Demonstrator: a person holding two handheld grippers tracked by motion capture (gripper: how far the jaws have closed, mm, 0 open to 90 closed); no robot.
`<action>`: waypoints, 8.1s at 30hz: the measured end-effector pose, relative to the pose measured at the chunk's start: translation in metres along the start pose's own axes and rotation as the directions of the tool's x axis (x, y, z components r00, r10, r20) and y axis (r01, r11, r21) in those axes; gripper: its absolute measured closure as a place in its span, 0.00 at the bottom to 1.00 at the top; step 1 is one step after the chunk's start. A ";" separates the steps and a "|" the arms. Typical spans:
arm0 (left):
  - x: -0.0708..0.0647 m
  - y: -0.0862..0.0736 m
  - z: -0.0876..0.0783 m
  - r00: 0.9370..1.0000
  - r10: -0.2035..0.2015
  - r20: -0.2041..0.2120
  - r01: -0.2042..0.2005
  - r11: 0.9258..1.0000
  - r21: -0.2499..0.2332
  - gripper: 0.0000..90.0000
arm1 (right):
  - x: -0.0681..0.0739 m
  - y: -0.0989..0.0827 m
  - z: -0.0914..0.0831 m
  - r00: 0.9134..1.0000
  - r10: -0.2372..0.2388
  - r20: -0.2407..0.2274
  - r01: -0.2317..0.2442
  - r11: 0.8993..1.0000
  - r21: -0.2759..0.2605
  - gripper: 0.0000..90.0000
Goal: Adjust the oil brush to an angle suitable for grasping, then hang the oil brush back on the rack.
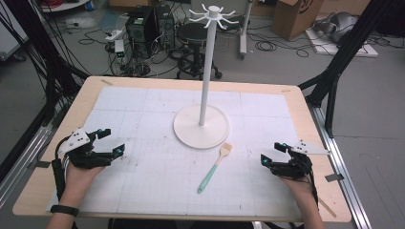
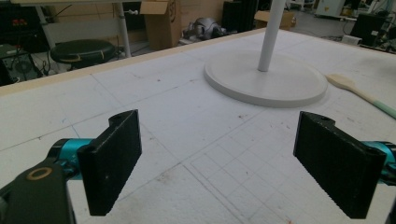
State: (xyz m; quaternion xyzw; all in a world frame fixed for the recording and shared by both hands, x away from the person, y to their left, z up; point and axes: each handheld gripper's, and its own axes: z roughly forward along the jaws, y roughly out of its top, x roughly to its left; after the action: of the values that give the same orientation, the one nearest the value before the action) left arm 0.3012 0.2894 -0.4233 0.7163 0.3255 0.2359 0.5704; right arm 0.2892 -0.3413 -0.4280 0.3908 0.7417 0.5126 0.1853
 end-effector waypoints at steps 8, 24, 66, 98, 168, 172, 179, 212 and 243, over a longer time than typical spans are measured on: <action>0.000 0.002 -0.002 0.999 -0.029 0.014 0.029 0.999 -0.040 0.18 | 0.008 0.000 0.004 0.994 -0.035 -0.106 0.037 0.999 0.010 0.20; 0.000 0.001 -0.002 1.000 -0.009 0.007 0.009 1.000 -0.025 0.18 | 0.006 0.000 0.003 0.996 -0.027 -0.081 0.027 1.000 0.000 0.20; 0.001 0.003 -0.006 1.000 -0.008 0.000 0.008 0.999 -0.037 0.18 | 0.041 0.005 0.017 0.966 -0.087 -0.244 0.098 0.995 0.034 0.50; 0.001 0.001 -0.007 1.000 -0.011 0.004 0.011 0.999 -0.031 0.19 | 0.142 0.004 0.100 0.817 -0.267 -0.511 0.430 0.873 0.232 1.00; 0.007 -0.003 -0.005 1.000 -0.013 -0.007 0.013 1.000 0.000 0.19 | 0.030 0.022 0.024 0.985 -0.083 -0.153 0.081 0.997 -0.019 0.47; 0.008 -0.004 -0.005 1.000 -0.010 -0.013 0.010 1.000 0.000 0.18 | 0.026 0.020 0.022 0.990 -0.077 -0.118 0.074 0.997 -0.030 0.38; 0.009 -0.004 -0.004 1.000 -0.018 -0.022 0.018 1.000 0.011 0.17 | 0.018 0.016 0.020 0.997 -0.037 -0.070 0.034 0.999 -0.039 0.19; 0.007 -0.003 -0.005 1.000 -0.009 -0.021 0.009 1.000 0.015 0.17 | 0.018 0.022 0.023 0.996 -0.032 -0.086 0.027 0.998 -0.062 0.17; 0.004 -0.004 -0.006 1.000 -0.004 -0.012 0.004 1.000 0.026 0.17 | 0.045 0.031 0.065 0.974 -0.107 -0.199 0.116 0.993 0.034 0.20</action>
State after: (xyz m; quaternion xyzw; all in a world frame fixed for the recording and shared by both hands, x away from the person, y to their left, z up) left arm 0.2990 0.2972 -0.4256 0.7216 0.3333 0.2347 0.5596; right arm 0.3170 -0.2618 -0.4209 0.3002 0.7886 0.5206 0.1305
